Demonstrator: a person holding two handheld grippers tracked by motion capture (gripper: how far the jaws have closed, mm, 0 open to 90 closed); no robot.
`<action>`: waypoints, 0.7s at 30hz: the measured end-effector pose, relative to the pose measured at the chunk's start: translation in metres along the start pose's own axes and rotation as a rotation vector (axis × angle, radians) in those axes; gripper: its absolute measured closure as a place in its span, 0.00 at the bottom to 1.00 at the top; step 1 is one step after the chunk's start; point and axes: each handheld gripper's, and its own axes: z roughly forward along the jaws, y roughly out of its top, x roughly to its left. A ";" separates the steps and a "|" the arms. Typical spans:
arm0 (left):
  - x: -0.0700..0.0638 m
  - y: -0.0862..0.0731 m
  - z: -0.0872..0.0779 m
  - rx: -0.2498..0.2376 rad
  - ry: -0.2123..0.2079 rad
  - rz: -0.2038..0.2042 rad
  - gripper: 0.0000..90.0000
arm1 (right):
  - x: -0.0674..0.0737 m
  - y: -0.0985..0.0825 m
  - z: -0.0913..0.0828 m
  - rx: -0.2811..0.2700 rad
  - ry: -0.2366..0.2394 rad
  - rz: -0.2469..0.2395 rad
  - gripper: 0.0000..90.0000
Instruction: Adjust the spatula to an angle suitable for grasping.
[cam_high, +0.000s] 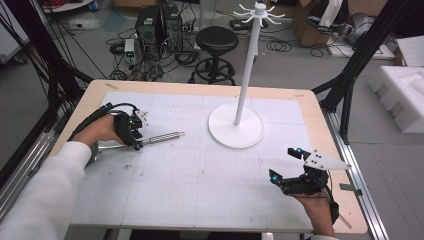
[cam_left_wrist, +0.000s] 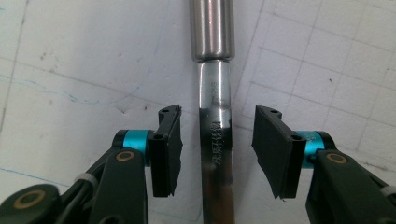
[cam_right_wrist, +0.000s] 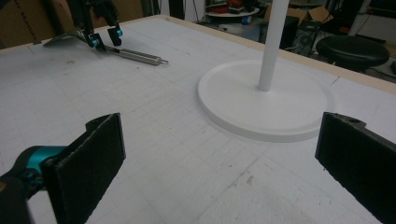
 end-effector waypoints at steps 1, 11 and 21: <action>0.000 0.000 0.000 0.000 -0.002 -0.001 0.60 | 0.000 0.000 0.000 0.000 0.000 0.000 0.01; -0.001 0.001 0.004 0.026 0.008 -0.018 0.69 | 0.000 -0.001 0.000 0.000 0.002 0.002 0.01; -0.003 0.004 0.007 0.060 0.027 -0.021 0.81 | 0.000 -0.001 0.001 0.004 0.005 0.002 0.01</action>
